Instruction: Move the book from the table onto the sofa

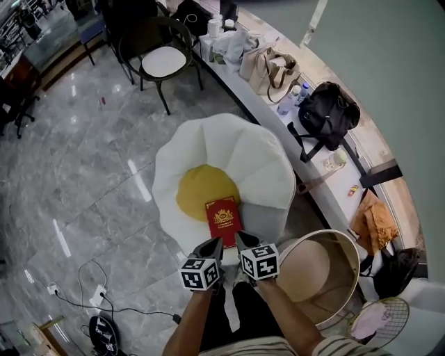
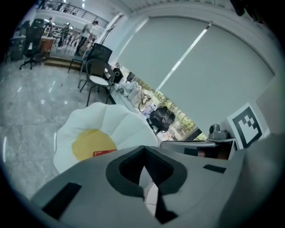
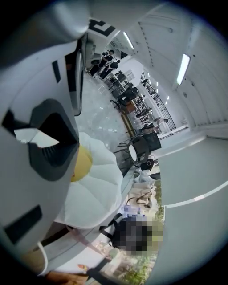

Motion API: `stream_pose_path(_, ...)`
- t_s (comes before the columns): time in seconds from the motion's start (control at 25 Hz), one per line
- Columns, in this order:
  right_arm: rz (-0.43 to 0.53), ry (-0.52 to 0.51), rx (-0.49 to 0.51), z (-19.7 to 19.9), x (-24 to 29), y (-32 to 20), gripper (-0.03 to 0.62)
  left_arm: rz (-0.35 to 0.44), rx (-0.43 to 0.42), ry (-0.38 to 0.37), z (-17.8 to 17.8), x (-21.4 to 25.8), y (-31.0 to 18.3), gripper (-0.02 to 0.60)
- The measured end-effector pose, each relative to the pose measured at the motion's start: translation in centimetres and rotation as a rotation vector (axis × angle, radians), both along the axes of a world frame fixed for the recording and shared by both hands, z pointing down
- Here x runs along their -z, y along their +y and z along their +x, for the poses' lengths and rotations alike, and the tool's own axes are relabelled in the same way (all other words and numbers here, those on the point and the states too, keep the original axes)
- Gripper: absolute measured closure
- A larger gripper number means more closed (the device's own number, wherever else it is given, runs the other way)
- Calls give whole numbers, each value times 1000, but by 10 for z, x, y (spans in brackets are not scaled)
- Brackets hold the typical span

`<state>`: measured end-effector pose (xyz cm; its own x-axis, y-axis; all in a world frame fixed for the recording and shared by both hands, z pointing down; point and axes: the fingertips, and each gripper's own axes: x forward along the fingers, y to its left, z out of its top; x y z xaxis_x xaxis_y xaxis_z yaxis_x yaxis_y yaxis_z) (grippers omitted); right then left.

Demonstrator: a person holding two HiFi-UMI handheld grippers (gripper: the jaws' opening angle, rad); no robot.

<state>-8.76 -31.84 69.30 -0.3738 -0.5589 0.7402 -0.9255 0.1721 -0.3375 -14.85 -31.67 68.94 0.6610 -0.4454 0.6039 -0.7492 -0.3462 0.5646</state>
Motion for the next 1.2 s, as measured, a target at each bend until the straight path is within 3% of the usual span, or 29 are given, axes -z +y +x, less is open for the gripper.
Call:
stream_pose_path(0.44,177,-18,33,-8,135,1,580,220,-11,-25,1,141,-2,577)
stream_pose_path(0.88,438,-30,39,-12,286,-19,580,436,29,-3,-6,277,-15,577)
stream_pose_path(1.2,553,-55,34,-20,354,-16,580,559,61,-3,-9,344,-16,577)
